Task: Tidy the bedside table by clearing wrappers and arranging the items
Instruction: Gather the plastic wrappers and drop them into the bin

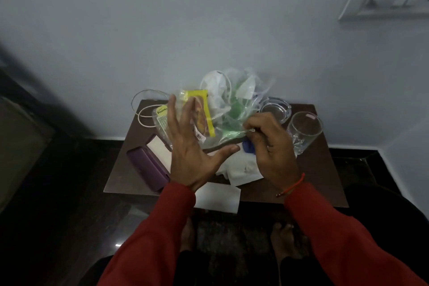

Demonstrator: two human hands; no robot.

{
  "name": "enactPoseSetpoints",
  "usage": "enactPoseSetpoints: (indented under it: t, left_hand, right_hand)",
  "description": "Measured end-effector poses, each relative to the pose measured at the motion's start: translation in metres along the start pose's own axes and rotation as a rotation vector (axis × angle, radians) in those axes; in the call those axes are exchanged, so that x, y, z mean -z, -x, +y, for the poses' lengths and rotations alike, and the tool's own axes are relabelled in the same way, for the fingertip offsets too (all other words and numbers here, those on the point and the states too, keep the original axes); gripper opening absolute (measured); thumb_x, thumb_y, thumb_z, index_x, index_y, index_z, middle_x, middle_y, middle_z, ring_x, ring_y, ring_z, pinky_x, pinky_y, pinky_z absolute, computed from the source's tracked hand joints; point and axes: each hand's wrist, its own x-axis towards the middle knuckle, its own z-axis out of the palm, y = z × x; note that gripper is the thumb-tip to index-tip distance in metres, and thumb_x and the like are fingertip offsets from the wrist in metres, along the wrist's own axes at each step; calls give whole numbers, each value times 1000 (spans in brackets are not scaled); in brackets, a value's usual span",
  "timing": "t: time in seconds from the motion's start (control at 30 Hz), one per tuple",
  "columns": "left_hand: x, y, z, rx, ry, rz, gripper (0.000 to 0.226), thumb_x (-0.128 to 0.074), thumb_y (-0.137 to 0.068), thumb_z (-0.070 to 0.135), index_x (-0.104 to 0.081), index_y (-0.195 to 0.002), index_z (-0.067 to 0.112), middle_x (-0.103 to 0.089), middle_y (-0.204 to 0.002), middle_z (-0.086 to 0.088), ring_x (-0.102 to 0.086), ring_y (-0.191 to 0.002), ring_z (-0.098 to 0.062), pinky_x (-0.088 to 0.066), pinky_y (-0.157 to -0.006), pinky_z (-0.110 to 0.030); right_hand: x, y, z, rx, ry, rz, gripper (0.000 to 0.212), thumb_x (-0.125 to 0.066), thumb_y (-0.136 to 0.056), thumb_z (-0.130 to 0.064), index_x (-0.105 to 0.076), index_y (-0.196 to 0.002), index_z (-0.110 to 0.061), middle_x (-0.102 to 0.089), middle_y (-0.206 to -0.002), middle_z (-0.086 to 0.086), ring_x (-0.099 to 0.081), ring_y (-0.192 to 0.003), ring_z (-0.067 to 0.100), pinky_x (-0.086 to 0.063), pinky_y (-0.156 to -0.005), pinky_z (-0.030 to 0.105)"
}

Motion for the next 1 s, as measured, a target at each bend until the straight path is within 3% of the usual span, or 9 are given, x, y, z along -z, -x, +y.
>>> enactPoseSetpoints:
  t: [0.13, 0.27, 0.37, 0.43, 0.53, 0.7, 0.77, 0.9, 1.0]
  left_hand:
    - [-6, 4, 15, 71, 514, -123, 112, -83, -73, 49, -13, -157, 27, -23, -165, 9, -32, -151, -20, -41, -116, -39]
    - [-2, -1, 16, 220, 572, 38, 78, -86, -72, 40, -45, -138, 38, -57, -139, 6, -58, -129, -10, -51, -103, -30]
    - [1, -1, 10, 221, 484, 67, 61, -84, -75, 31, -55, -128, 38, -64, -125, 12, -62, -120, -9, -52, -99, -28]
    - [0, -3, 8, 287, 479, 118, 53, -83, -80, 29, -58, -126, 36, -67, -123, 8, -65, -117, -13, -55, -99, -37]
    - [10, -13, 1, 456, 585, 307, 45, -80, -87, 22, -60, -125, 35, -71, -120, 3, -70, -110, -13, -59, -92, -38]
    - [35, -30, -20, 630, 729, 589, 51, -78, -88, 27, -59, -133, 13, -73, -119, -4, -73, -104, -16, -62, -84, -36]
    - [42, -32, -30, 672, 734, 633, 57, -80, -85, 39, -60, -133, 15, -74, -120, -4, -73, -106, -21, -61, -88, -49]
    - [50, -33, -37, 713, 728, 651, 66, -83, -74, 55, -64, -128, 22, -75, -119, -3, -73, -107, -26, -56, -90, -64]
    - [58, -37, -40, 760, 718, 651, 67, -84, -69, 61, -65, -124, 26, -76, -116, -2, -74, -106, -26, -55, -90, -65]
  right_hand:
    - [-6, -1, -9, -88, -241, -121, 19, -50, -94, 2, -62, -99, -12, -57, -95, -14, -56, -88, -1, -42, -82, 16]
    - [-12, 3, -9, -293, -470, -279, 20, -56, -95, 5, -67, -110, -2, -71, -105, -2, -68, -101, 9, -52, -89, 21]
    - [-16, 8, -4, -444, -605, -185, 27, -61, -92, 5, -69, -114, -8, -74, -107, 9, -71, -100, 24, -59, -87, 34]
    - [-14, 11, 3, -473, -510, -96, 22, -65, -91, -2, -73, -109, -12, -76, -99, 7, -73, -87, 29, -60, -80, 42]
    - [-7, 17, 31, -446, -63, -121, 13, -69, -90, -14, -74, -102, -15, -71, -91, -1, -69, -80, 19, -58, -75, 40]
    - [-13, 39, 60, -565, 441, -607, 45, -77, -82, -26, -62, -123, -16, -53, -117, 11, -54, -110, 26, -43, -98, 35]
    - [-19, 47, 62, -589, 545, -710, 48, -74, -84, -27, -58, -128, -20, -48, -125, 10, -45, -119, 30, -39, -102, 37]
    - [-19, 41, 62, -541, 440, -569, 29, -73, -84, -10, -68, -113, -10, -57, -112, 15, -54, -107, 30, -35, -92, 28]
    - [-14, 31, 57, -529, 300, -391, 25, -77, -81, -7, -71, -105, -12, -62, -96, 4, -57, -84, 13, -34, -76, 10]
